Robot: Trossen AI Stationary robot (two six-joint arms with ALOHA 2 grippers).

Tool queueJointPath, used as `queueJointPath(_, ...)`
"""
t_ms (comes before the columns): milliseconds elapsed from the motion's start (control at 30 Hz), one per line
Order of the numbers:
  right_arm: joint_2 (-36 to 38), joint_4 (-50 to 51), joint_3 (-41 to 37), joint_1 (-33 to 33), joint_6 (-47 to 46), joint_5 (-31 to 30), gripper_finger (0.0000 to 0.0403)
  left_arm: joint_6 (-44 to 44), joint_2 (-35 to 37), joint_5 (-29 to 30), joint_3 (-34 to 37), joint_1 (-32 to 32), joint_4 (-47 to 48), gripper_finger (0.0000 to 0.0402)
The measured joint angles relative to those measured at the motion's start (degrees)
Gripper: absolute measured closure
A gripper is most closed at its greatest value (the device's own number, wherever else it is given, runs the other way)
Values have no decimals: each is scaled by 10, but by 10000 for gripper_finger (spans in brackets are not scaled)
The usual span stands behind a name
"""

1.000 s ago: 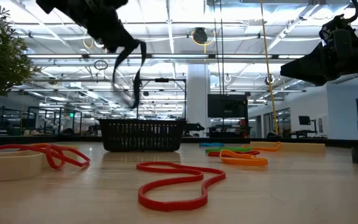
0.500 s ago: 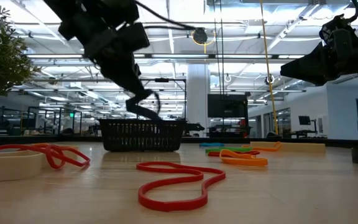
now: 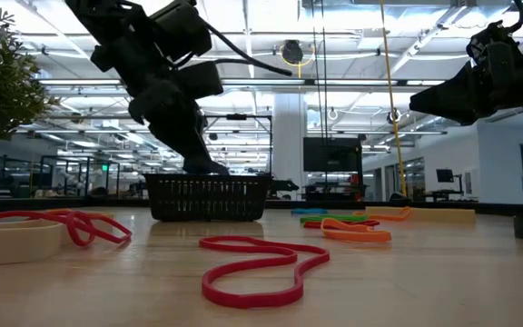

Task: Pick and place rubber bands into bin
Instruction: Put the top black rubber band into the black bin, then put the top left orange rubber band into the black bin

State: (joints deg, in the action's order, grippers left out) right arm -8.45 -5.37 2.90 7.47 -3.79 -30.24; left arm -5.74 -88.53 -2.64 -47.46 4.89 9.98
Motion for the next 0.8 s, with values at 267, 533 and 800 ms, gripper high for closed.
queueJointPath(267, 0, 0, 0, 0, 0, 0, 261, 9, 0, 53, 0, 0, 0, 361)
queueJointPath(533, 0, 0, 0, 0, 1, 0, 261, 2, 0, 57, 0, 0, 7, 362)
queueJointPath(800, 0, 0, 0, 0, 2, 0, 261, 9, 50, 87, 0, 0, 71, 360)
